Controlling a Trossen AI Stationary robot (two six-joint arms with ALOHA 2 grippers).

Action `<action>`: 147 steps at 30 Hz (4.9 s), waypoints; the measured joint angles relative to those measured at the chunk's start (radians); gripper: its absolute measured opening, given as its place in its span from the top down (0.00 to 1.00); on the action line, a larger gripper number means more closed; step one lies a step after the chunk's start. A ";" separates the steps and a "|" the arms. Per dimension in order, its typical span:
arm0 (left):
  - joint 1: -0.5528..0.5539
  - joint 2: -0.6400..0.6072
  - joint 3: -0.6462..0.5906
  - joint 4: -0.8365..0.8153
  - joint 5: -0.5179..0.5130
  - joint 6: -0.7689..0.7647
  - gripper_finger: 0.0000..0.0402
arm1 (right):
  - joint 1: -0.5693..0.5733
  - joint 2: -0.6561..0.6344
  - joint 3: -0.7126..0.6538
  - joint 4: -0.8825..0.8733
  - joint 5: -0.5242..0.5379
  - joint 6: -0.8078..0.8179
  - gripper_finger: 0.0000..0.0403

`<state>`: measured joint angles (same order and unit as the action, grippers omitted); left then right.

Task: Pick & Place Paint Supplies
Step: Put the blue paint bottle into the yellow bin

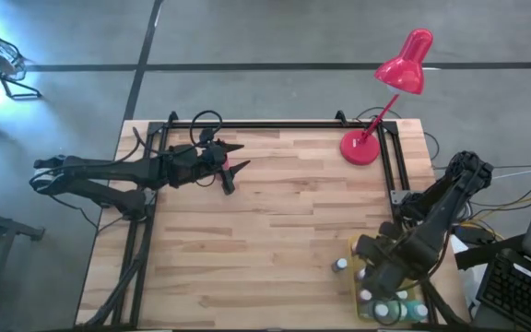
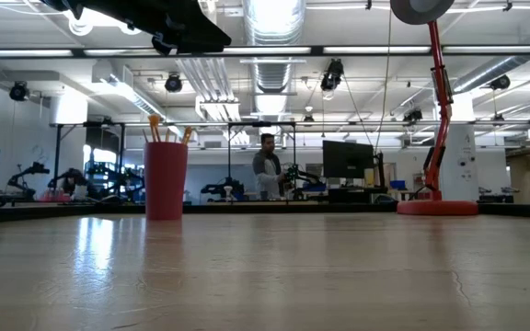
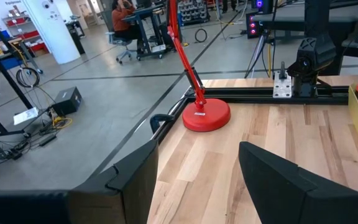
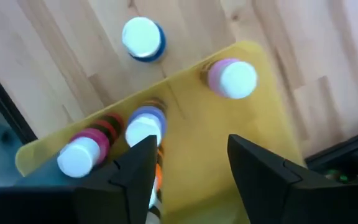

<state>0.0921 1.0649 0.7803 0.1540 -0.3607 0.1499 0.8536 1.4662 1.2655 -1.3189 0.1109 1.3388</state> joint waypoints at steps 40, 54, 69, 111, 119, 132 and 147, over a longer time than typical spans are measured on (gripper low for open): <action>0.000 0.000 0.000 0.000 0.000 0.000 0.43 | -0.117 -0.047 0.104 -0.167 0.219 -0.424 0.48; 0.000 0.000 0.000 0.000 0.000 0.000 0.43 | -0.168 -0.105 0.104 -0.156 0.331 -0.260 0.52; 0.000 0.000 0.000 0.000 0.000 0.000 0.43 | -0.199 -0.011 0.104 0.078 0.089 -0.342 0.56; 0.000 0.000 0.000 -0.015 0.000 0.000 0.43 | -0.184 0.197 0.033 0.168 -0.044 -0.356 0.44; 0.000 0.000 0.000 -0.015 0.000 0.000 0.43 | -0.184 0.196 -0.027 0.265 -0.044 -0.352 0.39; 0.000 0.000 0.000 -0.015 0.000 0.000 0.43 | -0.186 0.196 -0.069 0.314 -0.040 -0.339 0.43; 0.000 0.000 0.000 -0.016 0.000 0.000 0.43 | -0.191 0.196 -0.068 0.314 -0.041 -0.298 0.64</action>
<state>0.0921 1.0646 0.7803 0.1381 -0.3607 0.1498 0.6623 1.6623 1.1980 -1.0050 0.0695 1.0406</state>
